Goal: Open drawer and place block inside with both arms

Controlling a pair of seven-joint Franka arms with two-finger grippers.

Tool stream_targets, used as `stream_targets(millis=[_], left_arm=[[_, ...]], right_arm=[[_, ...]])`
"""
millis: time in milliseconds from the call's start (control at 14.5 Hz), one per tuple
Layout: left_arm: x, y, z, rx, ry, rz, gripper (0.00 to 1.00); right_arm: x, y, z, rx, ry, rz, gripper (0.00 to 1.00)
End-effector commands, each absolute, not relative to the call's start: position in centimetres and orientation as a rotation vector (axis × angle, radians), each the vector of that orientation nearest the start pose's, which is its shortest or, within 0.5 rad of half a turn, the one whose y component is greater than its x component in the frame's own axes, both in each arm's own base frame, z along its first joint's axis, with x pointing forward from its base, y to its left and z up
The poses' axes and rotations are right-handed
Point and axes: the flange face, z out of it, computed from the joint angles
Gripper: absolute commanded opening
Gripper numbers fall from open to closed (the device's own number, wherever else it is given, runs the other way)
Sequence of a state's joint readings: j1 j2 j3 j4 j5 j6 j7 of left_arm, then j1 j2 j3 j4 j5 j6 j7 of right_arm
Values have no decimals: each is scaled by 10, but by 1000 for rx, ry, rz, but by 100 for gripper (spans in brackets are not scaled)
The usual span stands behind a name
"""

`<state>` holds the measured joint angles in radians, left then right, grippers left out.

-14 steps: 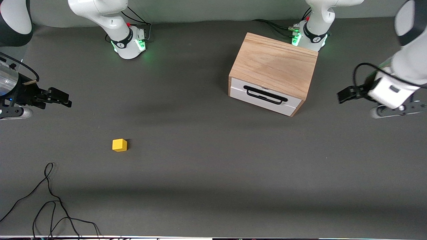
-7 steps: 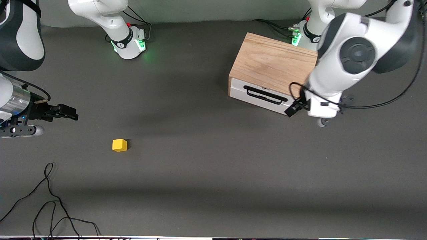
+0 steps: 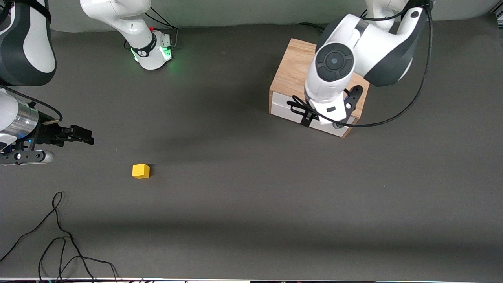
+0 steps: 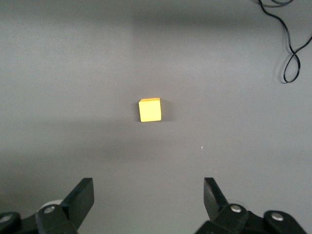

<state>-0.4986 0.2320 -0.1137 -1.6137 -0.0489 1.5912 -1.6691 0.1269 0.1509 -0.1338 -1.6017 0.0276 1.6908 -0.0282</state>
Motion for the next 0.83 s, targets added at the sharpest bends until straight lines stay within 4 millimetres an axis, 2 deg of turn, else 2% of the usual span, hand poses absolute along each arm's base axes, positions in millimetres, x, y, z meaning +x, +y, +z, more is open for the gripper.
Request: stream_targets(millis=[0, 276, 552, 759], left_arm=[[495, -348, 451, -2464, -1511, 331, 100], [511, -348, 397, -2442, -1528, 335, 100], [513, -348, 345, -2430, -1542, 331, 100], [514, -347, 329, -2410, -1552, 332, 100]], right_arm=[[612, 7, 534, -3140, -18, 67, 100], [612, 9, 534, -3142, -21, 65, 100], [612, 10, 533, -3143, -24, 65, 100], [612, 12, 533, -3145, -29, 65, 100]])
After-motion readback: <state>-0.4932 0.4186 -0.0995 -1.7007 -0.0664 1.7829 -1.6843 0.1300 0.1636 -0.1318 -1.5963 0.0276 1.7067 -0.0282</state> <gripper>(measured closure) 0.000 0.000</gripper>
